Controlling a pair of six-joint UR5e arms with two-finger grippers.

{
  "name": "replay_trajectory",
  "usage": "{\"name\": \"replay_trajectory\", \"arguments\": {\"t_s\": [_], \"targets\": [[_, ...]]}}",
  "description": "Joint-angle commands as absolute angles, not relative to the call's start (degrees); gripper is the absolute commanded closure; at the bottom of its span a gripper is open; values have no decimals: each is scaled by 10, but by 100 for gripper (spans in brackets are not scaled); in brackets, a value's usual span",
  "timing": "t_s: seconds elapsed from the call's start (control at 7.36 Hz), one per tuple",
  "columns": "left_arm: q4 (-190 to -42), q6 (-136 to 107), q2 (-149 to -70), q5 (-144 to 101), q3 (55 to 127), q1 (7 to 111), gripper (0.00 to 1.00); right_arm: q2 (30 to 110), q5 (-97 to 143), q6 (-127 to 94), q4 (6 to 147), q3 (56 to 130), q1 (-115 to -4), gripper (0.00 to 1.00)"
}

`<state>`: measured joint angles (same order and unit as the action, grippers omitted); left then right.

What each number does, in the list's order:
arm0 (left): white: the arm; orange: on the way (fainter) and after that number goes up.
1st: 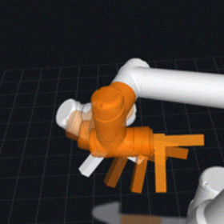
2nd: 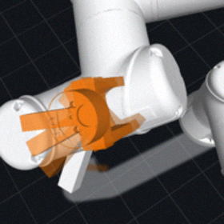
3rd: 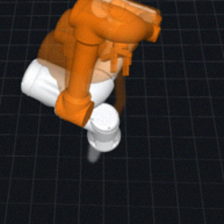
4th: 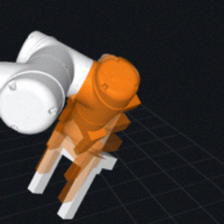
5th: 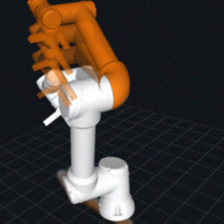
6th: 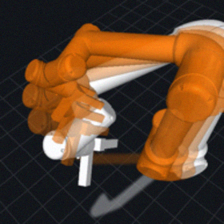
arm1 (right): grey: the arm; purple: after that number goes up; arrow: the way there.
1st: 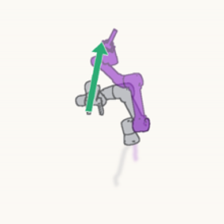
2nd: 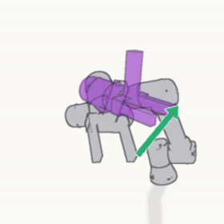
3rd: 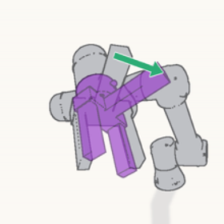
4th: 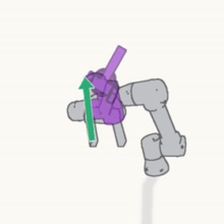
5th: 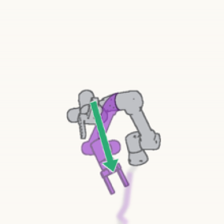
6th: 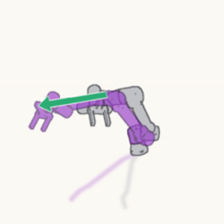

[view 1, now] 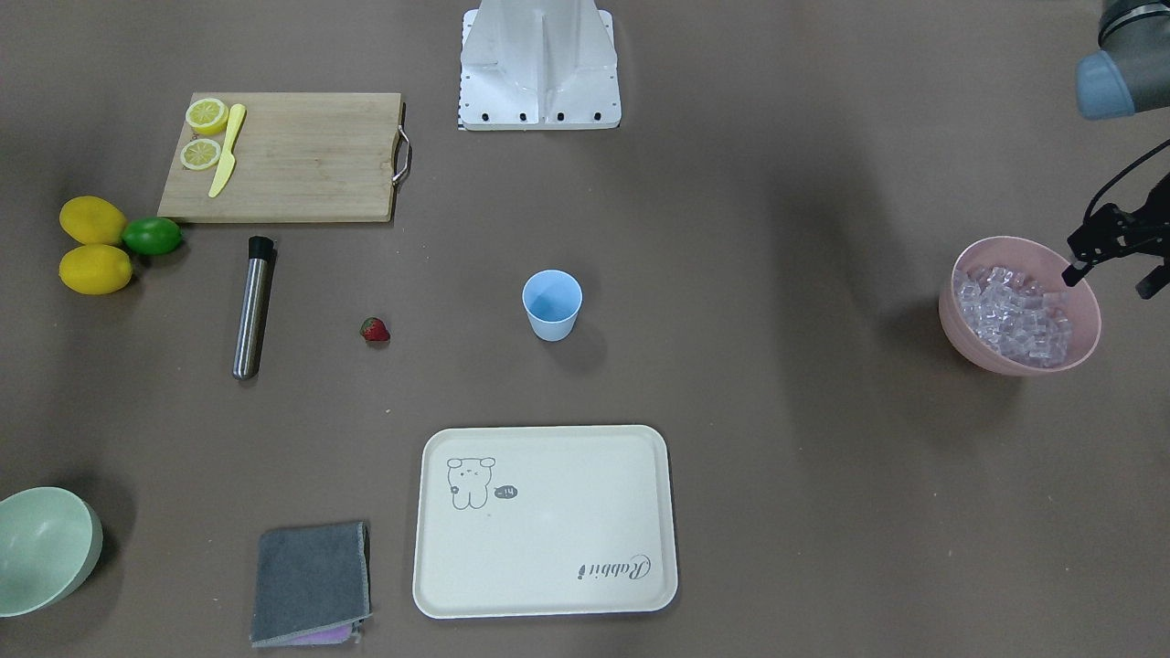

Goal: Mash ice and strawberries in cup
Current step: 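Lower the left gripper into the ice cubes in the pink bowl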

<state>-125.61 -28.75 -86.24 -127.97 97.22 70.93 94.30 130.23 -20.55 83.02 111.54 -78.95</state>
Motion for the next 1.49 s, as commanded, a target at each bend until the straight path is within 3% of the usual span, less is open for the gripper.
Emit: {"name": "replay_trajectory", "arguments": {"t_s": [0.0,1.36], "targets": [[-1296,-314,-860,-1257,948,663,2,949,1303,-223,801,1121,-766,0],[-1343,-301,-867,-1252,899,625,2,948,1303,-222,800,1120,-756,0]]}}
